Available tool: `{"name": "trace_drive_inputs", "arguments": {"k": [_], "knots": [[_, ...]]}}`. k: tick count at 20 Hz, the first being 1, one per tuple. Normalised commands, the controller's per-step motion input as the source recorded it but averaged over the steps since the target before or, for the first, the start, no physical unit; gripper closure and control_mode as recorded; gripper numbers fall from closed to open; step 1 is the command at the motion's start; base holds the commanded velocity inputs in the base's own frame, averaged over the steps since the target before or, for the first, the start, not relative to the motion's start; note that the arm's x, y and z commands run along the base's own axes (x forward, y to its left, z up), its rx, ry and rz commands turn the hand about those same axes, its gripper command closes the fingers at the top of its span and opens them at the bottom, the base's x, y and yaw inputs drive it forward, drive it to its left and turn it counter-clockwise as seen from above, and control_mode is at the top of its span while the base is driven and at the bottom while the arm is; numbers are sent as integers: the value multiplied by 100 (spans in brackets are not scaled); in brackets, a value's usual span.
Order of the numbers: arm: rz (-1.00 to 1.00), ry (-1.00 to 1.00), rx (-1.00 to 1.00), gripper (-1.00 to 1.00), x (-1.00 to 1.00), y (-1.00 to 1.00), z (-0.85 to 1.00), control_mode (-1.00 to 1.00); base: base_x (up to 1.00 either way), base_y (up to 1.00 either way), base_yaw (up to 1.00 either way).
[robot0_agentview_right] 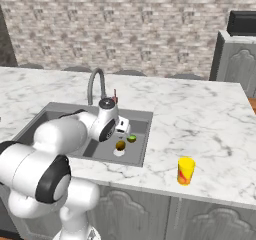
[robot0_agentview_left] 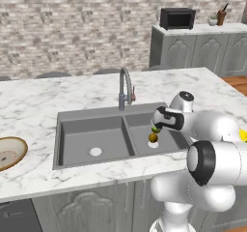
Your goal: Remove the kiwi and lemon from the sink. Then move the bowl and cup from the counter to the sink for washing.
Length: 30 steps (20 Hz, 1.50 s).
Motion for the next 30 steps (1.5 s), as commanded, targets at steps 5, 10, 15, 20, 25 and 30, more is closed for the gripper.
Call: {"name": "trace_drive_inputs", "arguments": {"k": [5,10,15,20,25,30], "knots": [[0,0,0,-100,14,0,-11,-100,0,0,0],[0,0,0,-100,13,-1,-11,-100,0,0,0],[0,2,0,-100,13,-2,-11,-100,0,0,0],[0,1,0,-100,14,0,-10,-100,0,0,0],[0,2,0,-100,9,-2,-8,-100,0,0,0],[0,1,0,-100,11,-1,-8,-100,0,0,0]]}}
